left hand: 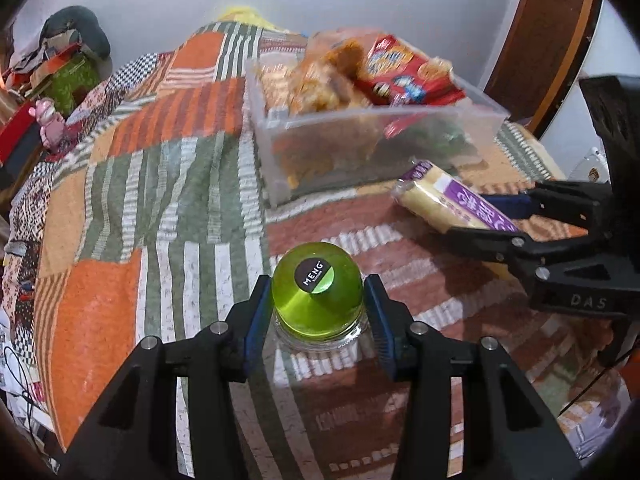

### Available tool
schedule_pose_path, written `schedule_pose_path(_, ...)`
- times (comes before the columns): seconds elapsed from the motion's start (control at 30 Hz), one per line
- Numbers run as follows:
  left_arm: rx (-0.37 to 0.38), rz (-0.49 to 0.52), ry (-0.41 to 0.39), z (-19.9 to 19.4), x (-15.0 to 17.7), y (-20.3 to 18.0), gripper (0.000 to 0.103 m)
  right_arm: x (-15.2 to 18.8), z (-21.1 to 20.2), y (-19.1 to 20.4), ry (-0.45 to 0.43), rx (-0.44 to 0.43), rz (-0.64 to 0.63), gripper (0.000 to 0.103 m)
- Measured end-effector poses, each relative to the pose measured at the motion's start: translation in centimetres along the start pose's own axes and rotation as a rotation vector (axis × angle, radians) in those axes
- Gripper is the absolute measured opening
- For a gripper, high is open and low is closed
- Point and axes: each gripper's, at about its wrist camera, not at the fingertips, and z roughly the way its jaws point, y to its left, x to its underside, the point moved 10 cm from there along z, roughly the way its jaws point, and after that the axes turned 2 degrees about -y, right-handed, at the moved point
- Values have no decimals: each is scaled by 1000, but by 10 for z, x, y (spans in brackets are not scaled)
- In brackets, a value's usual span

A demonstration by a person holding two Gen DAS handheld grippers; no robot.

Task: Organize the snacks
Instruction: 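Grasp the purple-label wrapped roll with right tool while left tool lifts the jar, then carry the jar and purple roll over the box and open both tools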

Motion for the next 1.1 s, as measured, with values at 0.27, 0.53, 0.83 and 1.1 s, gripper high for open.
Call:
schedule_pose_path(0.27, 25, 30, -94, -21, -49, -22, 46, -21, -41, -12, -115, 42, 24, 43)
schedule_pose_path(0.53, 48, 57, -176, -27, -104, -43, 46, -54, -62, -41, -219, 102, 78, 43)
schedule_pose_path(0.83, -1, 46, -187, 6, -149, -38, 46, -86, -65, -78, -289, 136, 134, 43)
schedule_pose_path(1.1, -10, 29, -177, 30, -160, -31, 46, -99, -34, -96, -271, 149, 176, 43)
